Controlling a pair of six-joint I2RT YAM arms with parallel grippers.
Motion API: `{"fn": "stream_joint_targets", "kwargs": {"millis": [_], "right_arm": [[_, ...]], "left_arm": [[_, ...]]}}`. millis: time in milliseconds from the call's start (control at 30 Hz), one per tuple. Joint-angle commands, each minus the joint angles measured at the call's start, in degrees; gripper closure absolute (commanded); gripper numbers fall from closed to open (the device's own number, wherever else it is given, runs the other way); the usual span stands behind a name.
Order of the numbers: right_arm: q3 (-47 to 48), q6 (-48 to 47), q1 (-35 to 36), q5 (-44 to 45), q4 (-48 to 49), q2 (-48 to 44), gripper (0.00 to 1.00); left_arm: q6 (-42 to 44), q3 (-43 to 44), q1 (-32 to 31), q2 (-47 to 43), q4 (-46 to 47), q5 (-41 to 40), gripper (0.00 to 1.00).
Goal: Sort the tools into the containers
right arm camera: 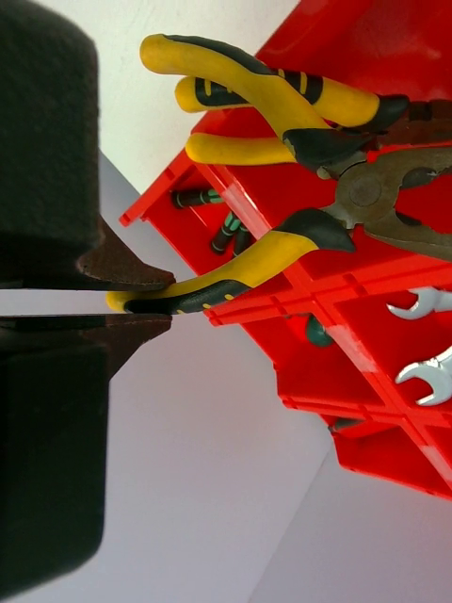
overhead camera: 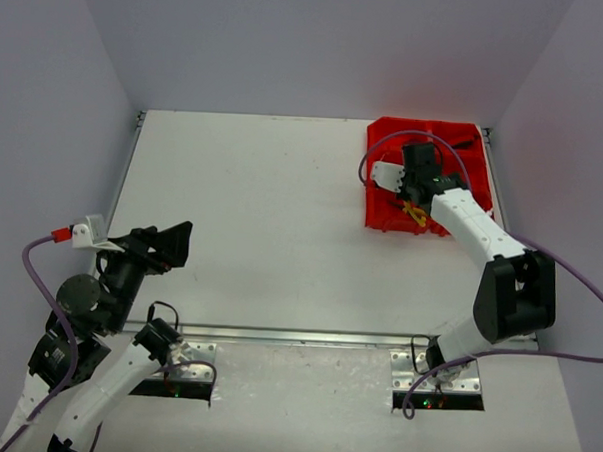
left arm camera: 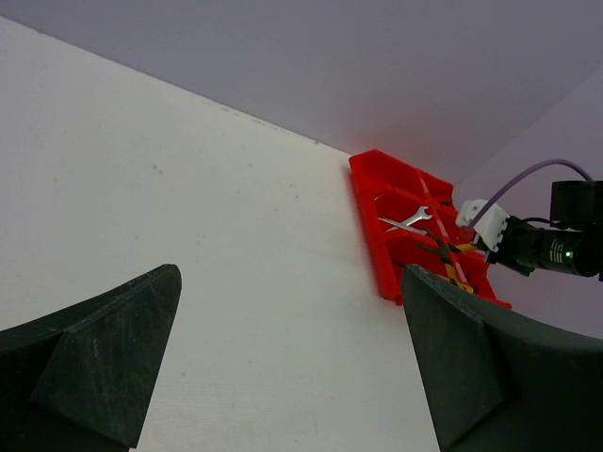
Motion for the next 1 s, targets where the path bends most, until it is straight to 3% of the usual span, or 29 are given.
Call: {"fn": "stream_joint_targets", "kwargs": {"millis": [0,233,367,467,667,767,800,833,867,967], "right_arm": [[-1.48,0.32,-0.87,-0.81,3.1,-1.7,1.0],[-3.97,0.41,-0.93,-2.73,4.1,-0.53,0.99],[-4.37,1.18,-0.93,-3.1,4.17,-0.04,0.9],[-4.41,1.25,-0.93,-3.21,4.08,0.01,0.89],[-3.84,1.39,-0.93,-2.69,4.17,0.93,0.65],[-3.66,1.59,-0.93,-2.34,4.15,1.71,0.63],[-3.55,1.77,-0.93,-2.32,4.08,1.74,0.56],[-3.24,1.97,-0.94,-2.14,4.04,1.9,0.39],[-2.61,2.39,-1.01,-1.93,3.76,1.97,0.05],[-0.05,4.4,-0.87,-1.9,2.61,1.71,0.01]], "left_arm": [[1.05,-0.15,0.51,-0.51,2.6,0.87,0.0],[1.14,-0.15,0.51,-0.95,2.51,0.75,0.0],[1.14,-0.15,0.51,-1.09,2.51,0.61,0.0],[1.14,-0.15,0.51,-0.99,2.51,0.72,0.0],[1.14,-0.15,0.51,-1.03,2.51,0.58,0.0],[1.14,-0.15,0.51,-1.02,2.51,0.58,0.0],[1.14,-0.14,0.51,-0.95,2.51,0.58,0.0],[1.15,-0.07,0.51,-0.95,2.51,0.58,0.0],[1.22,-0.14,0.51,-0.95,2.51,0.58,0.0],[1.23,-0.15,0.51,-0.8,2.6,0.67,0.0]]}}
